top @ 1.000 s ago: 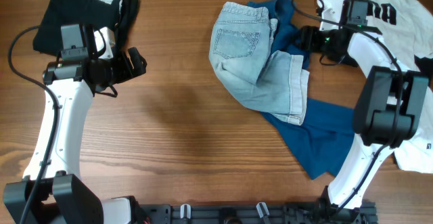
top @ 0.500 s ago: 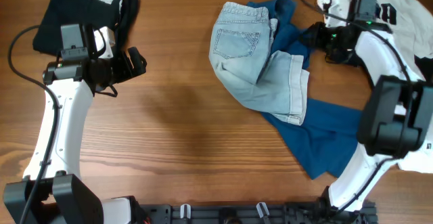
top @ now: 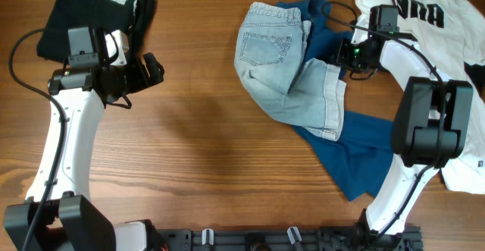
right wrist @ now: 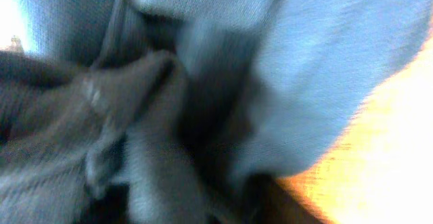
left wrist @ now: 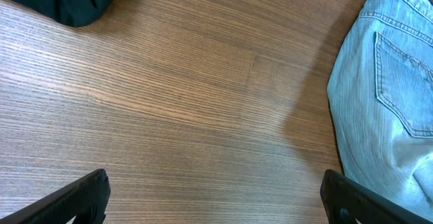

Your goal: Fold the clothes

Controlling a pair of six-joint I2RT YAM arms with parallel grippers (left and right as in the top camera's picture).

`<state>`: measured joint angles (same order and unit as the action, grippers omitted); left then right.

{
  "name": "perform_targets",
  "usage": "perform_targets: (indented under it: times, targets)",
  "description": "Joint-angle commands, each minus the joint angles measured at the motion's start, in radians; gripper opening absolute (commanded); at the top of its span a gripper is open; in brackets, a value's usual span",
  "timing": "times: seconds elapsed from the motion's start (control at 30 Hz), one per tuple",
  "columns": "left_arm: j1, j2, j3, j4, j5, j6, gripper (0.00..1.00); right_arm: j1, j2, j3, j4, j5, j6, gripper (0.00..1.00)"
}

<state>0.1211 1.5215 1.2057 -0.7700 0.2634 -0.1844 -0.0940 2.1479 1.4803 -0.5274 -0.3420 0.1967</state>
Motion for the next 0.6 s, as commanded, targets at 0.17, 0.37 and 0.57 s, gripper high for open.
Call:
perform_targets:
  times: [0.17, 0.37, 0.57]
  targets:
    - [0.008, -0.001, 0.016, 0.003, 0.005, 0.020, 1.00, -0.136, -0.105, 0.193, -0.071, 0.019, 0.065, 0.04]
    - [0.008, -0.001, 0.016, 0.003, 0.005, 0.020, 1.00, -0.285, -0.273, 0.397, -0.058, 0.146, 0.063, 0.04]
    - [0.008, -0.001, 0.016, 0.004, 0.005, 0.020, 1.00, -0.381, -0.251, 0.414, -0.024, 0.291, -0.021, 0.04]
